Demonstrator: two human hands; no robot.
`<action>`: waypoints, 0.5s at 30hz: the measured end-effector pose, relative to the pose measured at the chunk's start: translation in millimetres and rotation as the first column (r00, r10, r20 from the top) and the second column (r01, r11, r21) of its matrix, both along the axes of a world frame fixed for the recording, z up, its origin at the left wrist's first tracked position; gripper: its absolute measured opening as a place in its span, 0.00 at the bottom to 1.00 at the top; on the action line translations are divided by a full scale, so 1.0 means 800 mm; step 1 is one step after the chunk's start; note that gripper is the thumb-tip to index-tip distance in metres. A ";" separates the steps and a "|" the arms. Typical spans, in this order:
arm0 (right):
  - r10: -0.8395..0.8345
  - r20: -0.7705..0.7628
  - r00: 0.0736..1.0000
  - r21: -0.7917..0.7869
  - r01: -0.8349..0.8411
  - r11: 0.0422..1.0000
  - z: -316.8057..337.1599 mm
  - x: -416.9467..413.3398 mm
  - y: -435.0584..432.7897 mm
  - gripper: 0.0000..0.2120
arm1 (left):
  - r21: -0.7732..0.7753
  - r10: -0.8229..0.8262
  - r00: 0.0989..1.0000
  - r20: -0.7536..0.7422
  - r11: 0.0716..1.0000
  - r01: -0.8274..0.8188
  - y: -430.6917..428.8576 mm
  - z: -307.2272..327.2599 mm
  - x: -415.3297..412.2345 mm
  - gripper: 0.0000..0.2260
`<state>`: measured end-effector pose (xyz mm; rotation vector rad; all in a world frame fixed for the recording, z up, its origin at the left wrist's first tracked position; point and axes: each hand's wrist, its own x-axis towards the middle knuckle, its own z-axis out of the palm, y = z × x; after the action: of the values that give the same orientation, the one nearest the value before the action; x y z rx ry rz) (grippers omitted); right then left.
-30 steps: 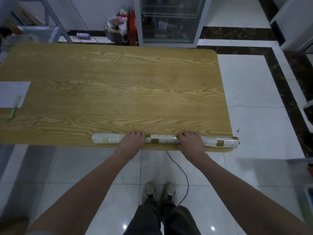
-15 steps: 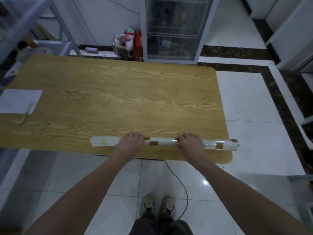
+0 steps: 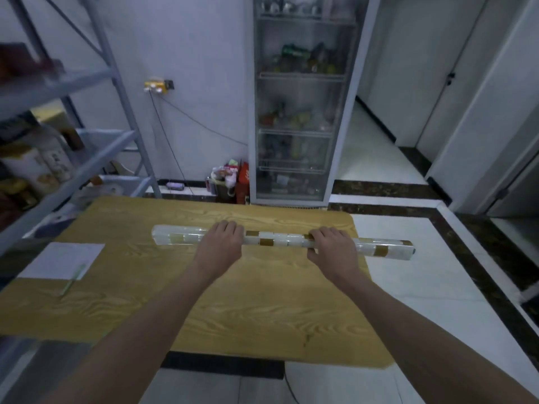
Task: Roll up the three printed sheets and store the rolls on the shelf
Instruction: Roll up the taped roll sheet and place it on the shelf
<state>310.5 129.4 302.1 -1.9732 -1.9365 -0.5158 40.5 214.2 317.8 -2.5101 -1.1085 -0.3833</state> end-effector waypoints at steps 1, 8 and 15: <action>-0.001 0.005 1.000 0.029 0.000 1.000 0.016 0.002 0.002 0.15 | 0.017 -0.006 1.000 0.025 1.000 0.006 0.003 0.017 0.001 0.10; 0.004 0.027 1.000 0.220 -0.010 0.975 0.137 0.011 0.016 0.17 | 0.175 -0.062 0.991 0.118 0.984 0.041 0.024 0.141 0.004 0.15; -0.024 0.093 0.995 0.367 -0.012 0.930 0.244 0.009 0.027 0.12 | 0.285 -0.125 0.976 0.176 0.956 0.071 0.038 0.233 -0.008 0.16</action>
<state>317.5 151.3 496.9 -1.7414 -1.7318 -0.9180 34.2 244.6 503.9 -2.3205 -0.9239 -0.7682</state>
